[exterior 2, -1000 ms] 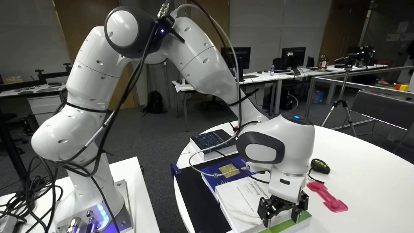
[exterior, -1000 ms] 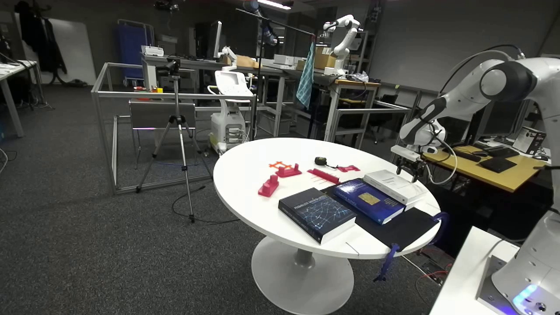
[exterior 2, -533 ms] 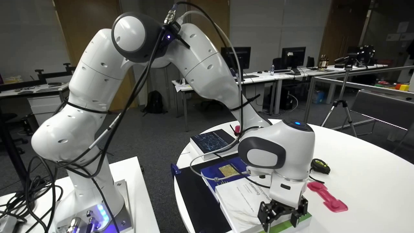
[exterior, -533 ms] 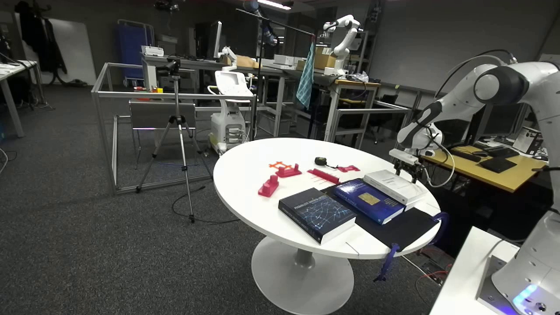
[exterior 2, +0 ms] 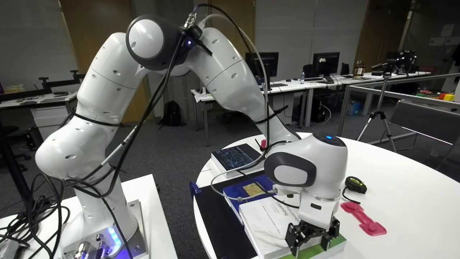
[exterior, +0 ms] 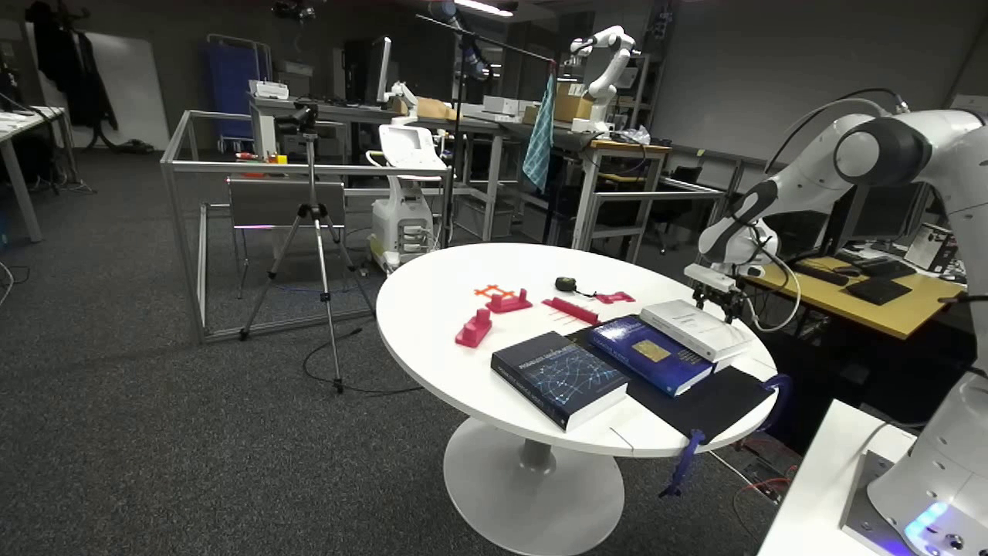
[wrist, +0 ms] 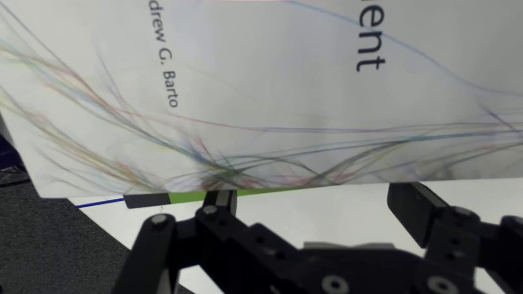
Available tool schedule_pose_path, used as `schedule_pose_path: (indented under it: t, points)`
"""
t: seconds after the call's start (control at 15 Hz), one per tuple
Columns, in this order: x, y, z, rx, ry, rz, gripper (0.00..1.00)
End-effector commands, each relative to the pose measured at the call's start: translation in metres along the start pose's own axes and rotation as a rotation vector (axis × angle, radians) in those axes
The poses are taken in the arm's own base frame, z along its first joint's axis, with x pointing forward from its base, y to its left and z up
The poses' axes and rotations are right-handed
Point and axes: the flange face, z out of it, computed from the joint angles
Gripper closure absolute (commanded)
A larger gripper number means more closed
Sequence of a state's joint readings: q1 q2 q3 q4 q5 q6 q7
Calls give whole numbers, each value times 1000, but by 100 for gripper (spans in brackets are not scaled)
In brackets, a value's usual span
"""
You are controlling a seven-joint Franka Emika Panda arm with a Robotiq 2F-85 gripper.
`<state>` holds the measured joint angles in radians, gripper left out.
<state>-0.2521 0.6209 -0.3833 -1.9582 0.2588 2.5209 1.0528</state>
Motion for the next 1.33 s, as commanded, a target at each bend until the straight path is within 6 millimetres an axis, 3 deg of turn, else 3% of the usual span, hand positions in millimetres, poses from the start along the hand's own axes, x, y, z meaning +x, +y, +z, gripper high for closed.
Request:
schedule_pose_path:
  t: [0.0, 0.6, 1.27]
  points:
    - [-16, 1, -5, 8, 7, -27, 0]
    - [-50, -5, -3, 4, 53, -150, 0]
    - [-78, 5, -3, 34, 92, -227, 0]
